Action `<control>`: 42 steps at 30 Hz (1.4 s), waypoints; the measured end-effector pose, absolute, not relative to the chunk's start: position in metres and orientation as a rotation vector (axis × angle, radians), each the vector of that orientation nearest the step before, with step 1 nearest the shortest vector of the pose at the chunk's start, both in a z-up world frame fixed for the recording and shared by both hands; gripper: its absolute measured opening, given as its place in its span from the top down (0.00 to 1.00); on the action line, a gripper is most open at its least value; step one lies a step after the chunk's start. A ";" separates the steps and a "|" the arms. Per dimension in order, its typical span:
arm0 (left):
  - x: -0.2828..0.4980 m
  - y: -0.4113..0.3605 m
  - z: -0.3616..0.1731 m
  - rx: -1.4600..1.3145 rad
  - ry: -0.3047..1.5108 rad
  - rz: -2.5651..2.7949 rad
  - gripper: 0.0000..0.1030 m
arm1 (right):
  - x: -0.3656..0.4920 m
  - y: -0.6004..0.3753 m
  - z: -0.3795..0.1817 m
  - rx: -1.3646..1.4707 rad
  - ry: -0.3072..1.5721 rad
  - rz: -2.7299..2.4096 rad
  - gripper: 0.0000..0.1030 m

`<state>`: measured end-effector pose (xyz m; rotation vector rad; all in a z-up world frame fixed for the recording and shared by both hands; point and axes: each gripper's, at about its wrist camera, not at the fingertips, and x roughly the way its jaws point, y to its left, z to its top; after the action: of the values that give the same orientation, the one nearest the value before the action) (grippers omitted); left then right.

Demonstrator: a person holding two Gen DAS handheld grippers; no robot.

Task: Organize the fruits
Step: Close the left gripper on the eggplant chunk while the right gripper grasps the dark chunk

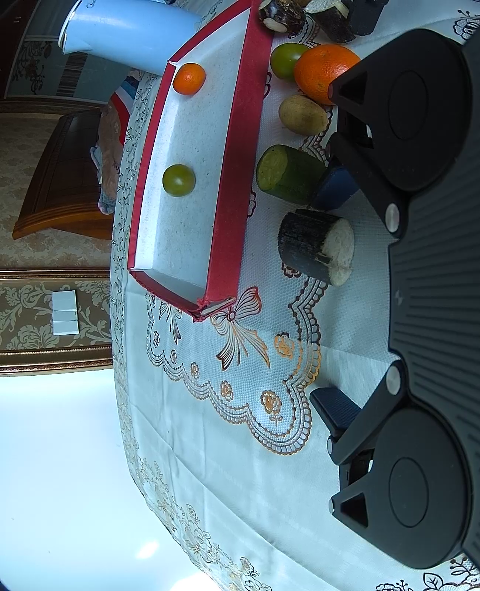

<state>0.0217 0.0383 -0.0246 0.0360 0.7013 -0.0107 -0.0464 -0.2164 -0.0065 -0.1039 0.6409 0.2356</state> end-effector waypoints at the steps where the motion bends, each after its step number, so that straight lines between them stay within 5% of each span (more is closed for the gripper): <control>1: 0.022 0.038 -0.025 0.036 0.701 -0.011 0.00 | -0.044 -0.215 -0.008 -0.099 0.657 0.236 0.20; 11: 0.020 0.030 -0.023 0.086 0.671 -0.013 0.00 | -0.034 -0.207 -0.012 -0.092 0.685 0.227 0.28; 17: 0.016 0.029 -0.020 0.090 0.640 -0.023 0.03 | -0.035 -0.208 -0.012 -0.090 0.674 0.233 0.44; 26: 0.013 0.026 -0.020 0.103 0.640 -0.044 0.37 | -0.038 -0.207 -0.011 -0.097 0.661 0.249 0.67; 30: 0.012 0.025 -0.019 0.091 0.646 -0.082 0.61 | -0.038 -0.206 -0.011 -0.100 0.658 0.252 0.70; 42: 0.009 0.033 -0.014 0.048 0.614 -0.034 0.68 | -0.041 -0.210 -0.008 -0.080 0.633 0.243 0.70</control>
<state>0.0092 0.0330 -0.0144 0.0480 0.6138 -0.0340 -0.0410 -0.2099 -0.0081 -0.0798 0.6334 0.2425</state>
